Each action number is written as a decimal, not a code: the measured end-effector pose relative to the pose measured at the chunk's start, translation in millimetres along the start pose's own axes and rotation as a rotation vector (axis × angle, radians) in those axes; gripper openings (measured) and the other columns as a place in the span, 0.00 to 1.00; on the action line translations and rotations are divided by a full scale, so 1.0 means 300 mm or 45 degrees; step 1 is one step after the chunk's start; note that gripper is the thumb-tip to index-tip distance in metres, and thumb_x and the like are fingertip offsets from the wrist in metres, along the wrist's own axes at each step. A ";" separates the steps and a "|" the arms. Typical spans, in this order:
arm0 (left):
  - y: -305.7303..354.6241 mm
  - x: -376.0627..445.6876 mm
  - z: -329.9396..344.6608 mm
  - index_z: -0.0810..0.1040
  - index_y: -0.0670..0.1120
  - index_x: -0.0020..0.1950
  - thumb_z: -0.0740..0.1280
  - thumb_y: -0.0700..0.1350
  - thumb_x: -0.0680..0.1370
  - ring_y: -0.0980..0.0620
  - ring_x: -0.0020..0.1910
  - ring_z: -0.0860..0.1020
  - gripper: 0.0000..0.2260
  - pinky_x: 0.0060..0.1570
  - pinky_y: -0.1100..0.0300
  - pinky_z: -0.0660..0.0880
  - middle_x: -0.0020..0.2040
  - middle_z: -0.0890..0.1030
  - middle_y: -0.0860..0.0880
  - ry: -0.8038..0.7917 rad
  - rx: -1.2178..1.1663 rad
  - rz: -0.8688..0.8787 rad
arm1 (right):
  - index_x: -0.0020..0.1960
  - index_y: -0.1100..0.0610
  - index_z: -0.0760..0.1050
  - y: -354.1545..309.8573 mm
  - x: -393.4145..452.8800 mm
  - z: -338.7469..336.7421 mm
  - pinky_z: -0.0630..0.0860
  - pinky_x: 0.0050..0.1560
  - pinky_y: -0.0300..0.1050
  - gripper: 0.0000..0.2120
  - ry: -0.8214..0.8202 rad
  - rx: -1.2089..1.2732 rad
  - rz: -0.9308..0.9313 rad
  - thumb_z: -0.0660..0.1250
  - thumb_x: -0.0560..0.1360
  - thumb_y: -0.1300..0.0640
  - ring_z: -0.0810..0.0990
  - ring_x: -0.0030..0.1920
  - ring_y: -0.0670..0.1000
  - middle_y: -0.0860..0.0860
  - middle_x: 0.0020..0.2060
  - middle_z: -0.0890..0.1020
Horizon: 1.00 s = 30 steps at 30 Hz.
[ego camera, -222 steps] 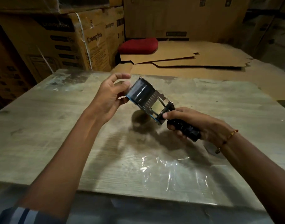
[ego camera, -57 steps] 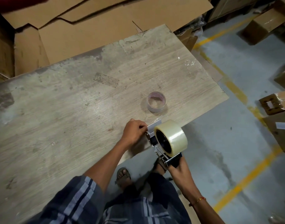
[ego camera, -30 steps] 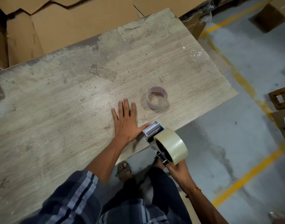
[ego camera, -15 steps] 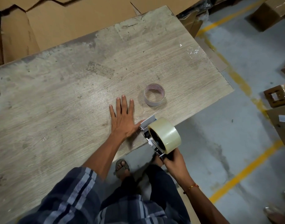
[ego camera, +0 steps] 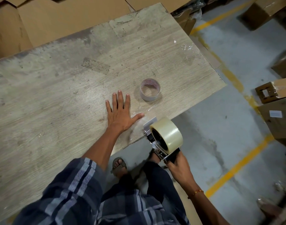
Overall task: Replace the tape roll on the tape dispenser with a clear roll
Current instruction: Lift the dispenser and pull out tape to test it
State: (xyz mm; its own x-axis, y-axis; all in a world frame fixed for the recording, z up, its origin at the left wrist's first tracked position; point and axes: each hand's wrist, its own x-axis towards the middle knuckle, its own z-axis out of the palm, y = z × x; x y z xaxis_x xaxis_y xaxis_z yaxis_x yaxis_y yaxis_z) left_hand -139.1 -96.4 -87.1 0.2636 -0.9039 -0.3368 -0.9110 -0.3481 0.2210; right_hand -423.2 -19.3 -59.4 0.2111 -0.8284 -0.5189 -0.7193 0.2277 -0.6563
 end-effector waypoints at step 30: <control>0.017 -0.206 0.114 0.48 0.48 0.78 0.46 0.45 0.82 0.42 0.80 0.50 0.23 0.77 0.42 0.52 0.81 0.53 0.43 0.101 0.146 0.808 | 0.54 0.53 0.69 -0.017 -0.044 -0.066 0.71 0.39 0.46 0.13 -0.039 -0.076 0.034 0.71 0.75 0.55 0.77 0.43 0.51 0.47 0.42 0.78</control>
State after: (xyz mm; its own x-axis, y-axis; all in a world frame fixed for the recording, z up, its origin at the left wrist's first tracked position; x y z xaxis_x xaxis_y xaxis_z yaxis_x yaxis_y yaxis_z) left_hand -170.9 -33.9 -96.3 -0.3187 -0.9422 -0.1031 -0.9242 0.2848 0.2544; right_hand -435.4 -19.6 -38.4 0.2108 -0.8059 -0.5532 -0.7629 0.2182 -0.6086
